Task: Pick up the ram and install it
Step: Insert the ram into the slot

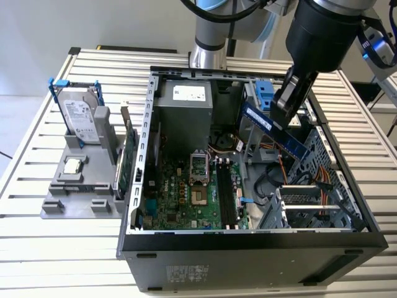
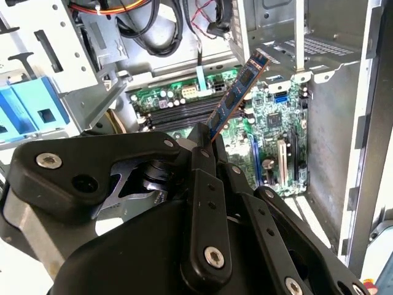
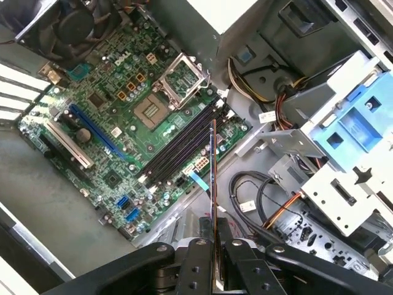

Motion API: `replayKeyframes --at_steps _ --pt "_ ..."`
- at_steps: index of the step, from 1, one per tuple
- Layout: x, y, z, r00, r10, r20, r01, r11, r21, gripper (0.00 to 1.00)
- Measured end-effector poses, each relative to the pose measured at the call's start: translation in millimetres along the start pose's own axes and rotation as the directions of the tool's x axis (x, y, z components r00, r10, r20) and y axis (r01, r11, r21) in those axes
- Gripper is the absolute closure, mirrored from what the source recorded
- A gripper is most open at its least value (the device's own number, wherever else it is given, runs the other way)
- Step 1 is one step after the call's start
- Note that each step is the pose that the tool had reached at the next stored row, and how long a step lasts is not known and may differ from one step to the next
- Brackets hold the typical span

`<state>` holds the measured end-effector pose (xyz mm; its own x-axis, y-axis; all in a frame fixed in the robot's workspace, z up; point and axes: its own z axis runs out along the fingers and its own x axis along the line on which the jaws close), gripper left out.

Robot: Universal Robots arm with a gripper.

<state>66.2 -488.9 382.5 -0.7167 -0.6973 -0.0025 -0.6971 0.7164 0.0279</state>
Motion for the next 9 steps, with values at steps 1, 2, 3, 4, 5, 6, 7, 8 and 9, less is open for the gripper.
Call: replayKeyframes --at_steps 1,2,3,4,5,6,7,8,9 --pt "0.0 0.0 0.0 1.0000 0.006 0.0002 -0.006 1.0000 0.0000 1.00" --pt "0.0 0.0 0.0 0.9999 0.012 0.0003 -0.012 0.9999 0.0000 1.00" --pt "0.0 0.0 0.0 0.9998 0.017 0.0005 -0.017 0.9998 0.0000 1.00" --pt "0.0 0.0 0.0 0.9997 0.023 0.0007 -0.023 0.9997 0.0000 1.00" --pt "0.0 0.0 0.0 0.9996 0.029 0.0008 -0.029 0.9996 0.0000 1.00" --pt "0.0 0.0 0.0 0.9994 0.034 0.0009 -0.034 0.9994 0.0000 1.00" --pt "0.0 0.0 0.0 0.9992 0.040 0.0011 -0.040 0.9992 0.0001 1.00" --pt "0.0 0.0 0.0 0.9989 0.046 0.0013 -0.046 0.9989 0.0000 1.00" --pt "0.0 0.0 0.0 0.9987 0.052 0.0015 -0.052 0.9987 0.0001 1.00"
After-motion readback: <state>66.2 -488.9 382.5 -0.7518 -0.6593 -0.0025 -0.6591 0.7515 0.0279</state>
